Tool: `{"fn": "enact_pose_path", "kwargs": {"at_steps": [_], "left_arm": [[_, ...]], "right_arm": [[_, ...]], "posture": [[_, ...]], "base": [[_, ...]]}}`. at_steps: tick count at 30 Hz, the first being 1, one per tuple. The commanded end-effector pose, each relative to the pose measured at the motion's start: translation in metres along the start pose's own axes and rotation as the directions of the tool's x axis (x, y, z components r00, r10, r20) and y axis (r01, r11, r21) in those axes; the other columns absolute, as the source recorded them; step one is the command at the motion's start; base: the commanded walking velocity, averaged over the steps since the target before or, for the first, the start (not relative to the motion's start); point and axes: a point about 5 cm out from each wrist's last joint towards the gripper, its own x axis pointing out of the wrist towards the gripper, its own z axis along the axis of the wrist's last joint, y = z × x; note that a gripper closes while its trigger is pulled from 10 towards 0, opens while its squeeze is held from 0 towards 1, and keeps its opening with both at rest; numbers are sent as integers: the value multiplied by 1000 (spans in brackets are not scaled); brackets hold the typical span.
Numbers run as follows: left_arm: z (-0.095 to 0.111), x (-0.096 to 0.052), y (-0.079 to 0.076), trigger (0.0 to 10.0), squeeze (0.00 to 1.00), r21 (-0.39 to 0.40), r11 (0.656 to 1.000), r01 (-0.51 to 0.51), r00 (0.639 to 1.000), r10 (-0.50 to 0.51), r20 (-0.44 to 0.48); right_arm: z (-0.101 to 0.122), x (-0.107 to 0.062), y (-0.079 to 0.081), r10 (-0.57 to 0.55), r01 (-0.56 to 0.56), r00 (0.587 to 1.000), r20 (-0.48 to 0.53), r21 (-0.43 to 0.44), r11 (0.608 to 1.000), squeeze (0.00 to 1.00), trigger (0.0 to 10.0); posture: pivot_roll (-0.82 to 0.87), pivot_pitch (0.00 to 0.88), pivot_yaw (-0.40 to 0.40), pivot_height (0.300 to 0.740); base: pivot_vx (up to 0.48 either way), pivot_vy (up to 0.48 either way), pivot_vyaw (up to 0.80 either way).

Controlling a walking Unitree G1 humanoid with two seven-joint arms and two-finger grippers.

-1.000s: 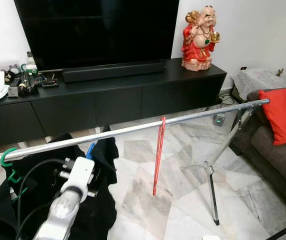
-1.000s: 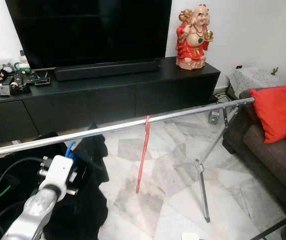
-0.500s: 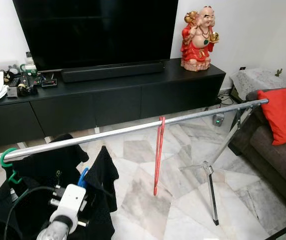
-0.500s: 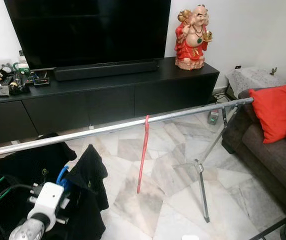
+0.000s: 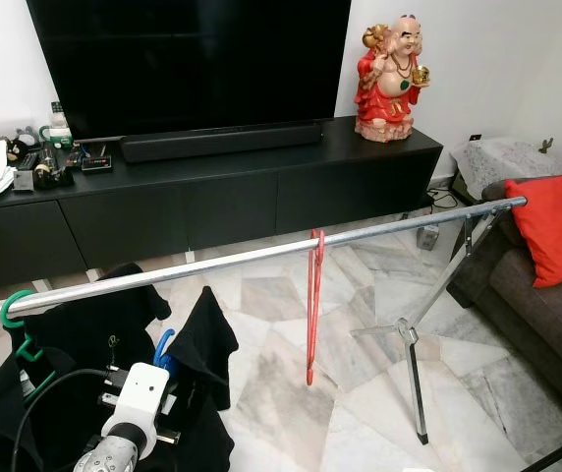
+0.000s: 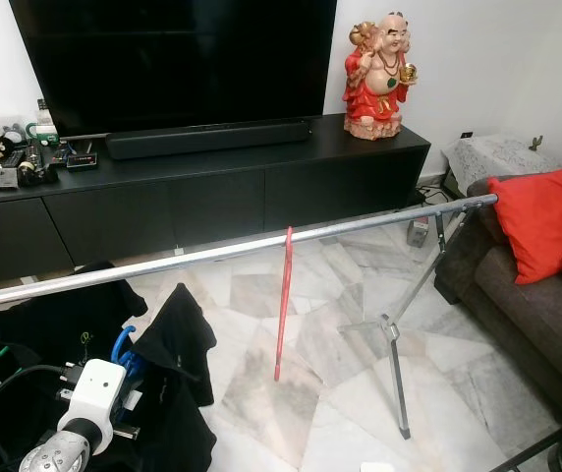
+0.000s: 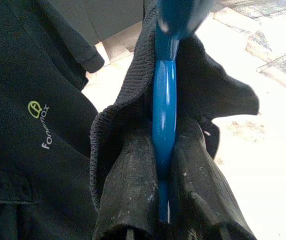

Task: Hang hanger

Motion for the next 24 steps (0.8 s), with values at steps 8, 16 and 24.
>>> {"fn": "enact_pose_path", "kwargs": {"at_steps": [8, 16, 24], "left_arm": [[14, 2, 2, 10000, 0, -15, 1000, -13, 999, 14, 38], [15, 3, 1, 10000, 0, -24, 1000, -10, 999, 11, 38], [16, 4, 0, 10000, 0, -26, 1000, -10, 999, 11, 35]], "right_arm": [[4, 0, -1, -2, 2, 1000, 14, 13, 1000, 0, 10000], [5, 1, 0, -3, 3, 1000, 15, 15, 1000, 0, 10000], [6, 1, 0, -1, 1, 1000, 16, 10, 1000, 0, 10000]], "posture": [[168, 0, -55, 740], [167, 0, -56, 740], [166, 0, -57, 740]], "base": [[0, 0, 0], [0, 0, 0], [-60, 0, 0]]}}
